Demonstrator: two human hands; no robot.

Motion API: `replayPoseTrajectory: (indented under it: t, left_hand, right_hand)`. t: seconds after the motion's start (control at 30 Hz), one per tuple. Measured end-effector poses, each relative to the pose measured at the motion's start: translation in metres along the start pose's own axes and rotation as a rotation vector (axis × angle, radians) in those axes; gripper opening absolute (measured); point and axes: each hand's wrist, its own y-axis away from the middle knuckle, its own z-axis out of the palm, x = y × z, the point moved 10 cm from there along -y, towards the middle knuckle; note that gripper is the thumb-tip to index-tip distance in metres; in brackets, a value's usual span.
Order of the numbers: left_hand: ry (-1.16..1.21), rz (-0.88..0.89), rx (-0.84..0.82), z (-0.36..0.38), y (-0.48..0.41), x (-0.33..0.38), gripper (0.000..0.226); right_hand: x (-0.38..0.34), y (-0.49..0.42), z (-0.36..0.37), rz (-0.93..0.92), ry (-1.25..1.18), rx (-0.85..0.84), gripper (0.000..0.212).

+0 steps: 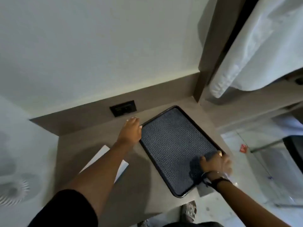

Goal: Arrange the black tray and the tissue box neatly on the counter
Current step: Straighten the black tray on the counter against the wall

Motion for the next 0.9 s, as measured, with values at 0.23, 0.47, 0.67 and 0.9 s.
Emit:
replayPoseTrajectory:
  t: [0.23, 0.47, 0.67, 0.9]
  left_hand:
    - [-0.167, 0.047, -0.182, 0.052, -0.043, 0.031, 0.054]
    - [-0.044, -0.039, -0.246, 0.069, -0.07, 0.04, 0.052]
    - [0.066, -0.157, -0.082, 0.059, -0.068, 0.027, 0.017]
    - [0.142, -0.384, -0.025, 0.048, -0.024, 0.002, 0.015]
  right_hand:
    - [0.059, 0.002, 0.058, 0.375, -0.593, -0.225, 0.027]
    - [0.055, -0.004, 0.068, 0.326, -0.541, -0.268, 0.024]
    - [0.05, -0.021, 0.057, 0.257, -0.491, -0.253, 0.028]
    - [0.012, -0.087, -0.001, 0.016, -0.327, -0.21, 0.031]
